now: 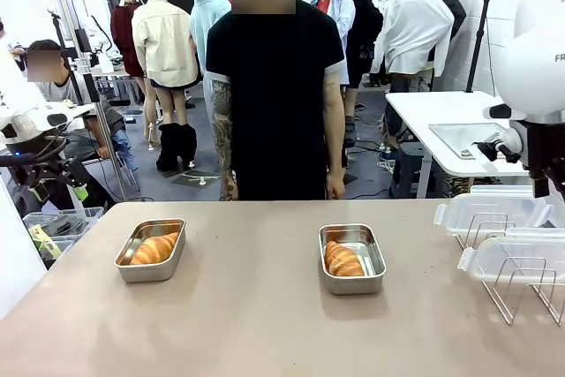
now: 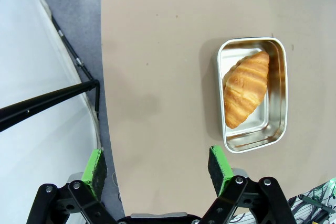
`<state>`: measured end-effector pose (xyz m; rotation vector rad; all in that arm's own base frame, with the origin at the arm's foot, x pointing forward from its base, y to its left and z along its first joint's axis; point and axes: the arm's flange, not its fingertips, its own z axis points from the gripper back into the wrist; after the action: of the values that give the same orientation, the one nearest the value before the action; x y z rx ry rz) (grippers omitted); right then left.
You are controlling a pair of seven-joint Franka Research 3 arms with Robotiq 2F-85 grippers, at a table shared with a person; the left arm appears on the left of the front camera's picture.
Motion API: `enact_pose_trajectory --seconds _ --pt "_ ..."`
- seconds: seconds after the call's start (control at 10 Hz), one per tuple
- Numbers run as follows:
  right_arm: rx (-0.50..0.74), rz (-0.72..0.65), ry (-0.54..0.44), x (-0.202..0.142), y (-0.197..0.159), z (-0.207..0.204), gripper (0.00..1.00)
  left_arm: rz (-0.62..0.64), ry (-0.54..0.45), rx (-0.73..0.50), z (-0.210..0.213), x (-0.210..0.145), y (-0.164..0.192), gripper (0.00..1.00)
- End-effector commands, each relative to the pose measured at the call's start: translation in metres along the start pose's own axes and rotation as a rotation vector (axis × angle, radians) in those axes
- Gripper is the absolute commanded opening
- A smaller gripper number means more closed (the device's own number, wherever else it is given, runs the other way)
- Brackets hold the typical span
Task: Place the bread in airtight containers.
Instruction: Pick up one Airtight Container lid and hand it to the human.
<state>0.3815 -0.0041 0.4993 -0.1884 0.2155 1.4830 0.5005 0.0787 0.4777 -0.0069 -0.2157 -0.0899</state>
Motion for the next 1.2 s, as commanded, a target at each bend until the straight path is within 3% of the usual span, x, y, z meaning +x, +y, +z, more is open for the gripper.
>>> enact_pose_trajectory --seconds 0.0,1.1 --pt "-0.014 -0.018 -0.032 0.001 0.005 -0.016 1.0 0.016 -0.008 0.028 0.001 -0.001 0.0 1.0" --pt "0.016 -0.09 -0.109 0.016 -0.033 -0.067 1.0 0.016 -0.008 0.028 0.001 -0.001 0.0 1.0"
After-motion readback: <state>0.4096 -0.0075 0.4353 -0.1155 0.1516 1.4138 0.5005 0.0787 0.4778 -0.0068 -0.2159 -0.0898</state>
